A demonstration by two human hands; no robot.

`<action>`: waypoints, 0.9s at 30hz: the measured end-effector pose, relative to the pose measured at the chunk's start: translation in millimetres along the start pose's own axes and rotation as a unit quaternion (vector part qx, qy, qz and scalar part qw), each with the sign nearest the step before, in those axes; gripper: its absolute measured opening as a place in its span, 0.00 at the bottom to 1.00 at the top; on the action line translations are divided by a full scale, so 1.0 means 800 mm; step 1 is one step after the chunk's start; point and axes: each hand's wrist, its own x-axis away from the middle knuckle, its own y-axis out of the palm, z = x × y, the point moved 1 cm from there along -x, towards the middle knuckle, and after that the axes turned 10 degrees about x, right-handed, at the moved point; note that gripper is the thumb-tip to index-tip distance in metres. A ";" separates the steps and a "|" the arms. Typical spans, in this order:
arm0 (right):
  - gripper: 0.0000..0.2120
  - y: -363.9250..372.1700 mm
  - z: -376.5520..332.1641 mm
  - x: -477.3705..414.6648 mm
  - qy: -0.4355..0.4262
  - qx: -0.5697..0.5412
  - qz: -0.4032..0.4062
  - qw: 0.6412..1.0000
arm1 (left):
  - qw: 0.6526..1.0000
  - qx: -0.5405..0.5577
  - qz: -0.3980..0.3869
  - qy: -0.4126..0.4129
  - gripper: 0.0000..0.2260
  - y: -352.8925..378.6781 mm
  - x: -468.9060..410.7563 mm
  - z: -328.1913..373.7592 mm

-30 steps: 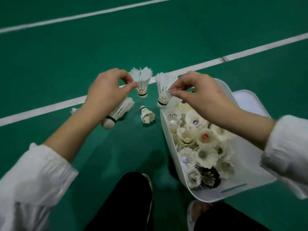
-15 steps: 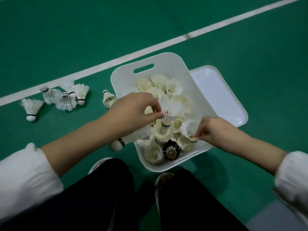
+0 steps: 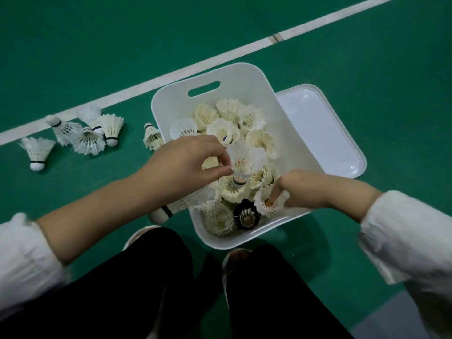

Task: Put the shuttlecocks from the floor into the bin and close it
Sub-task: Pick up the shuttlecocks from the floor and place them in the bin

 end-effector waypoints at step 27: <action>0.15 -0.001 0.002 -0.014 0.131 0.127 0.106 0.977 | 0.997 0.050 0.048 0.028 0.04 0.004 0.002 0.004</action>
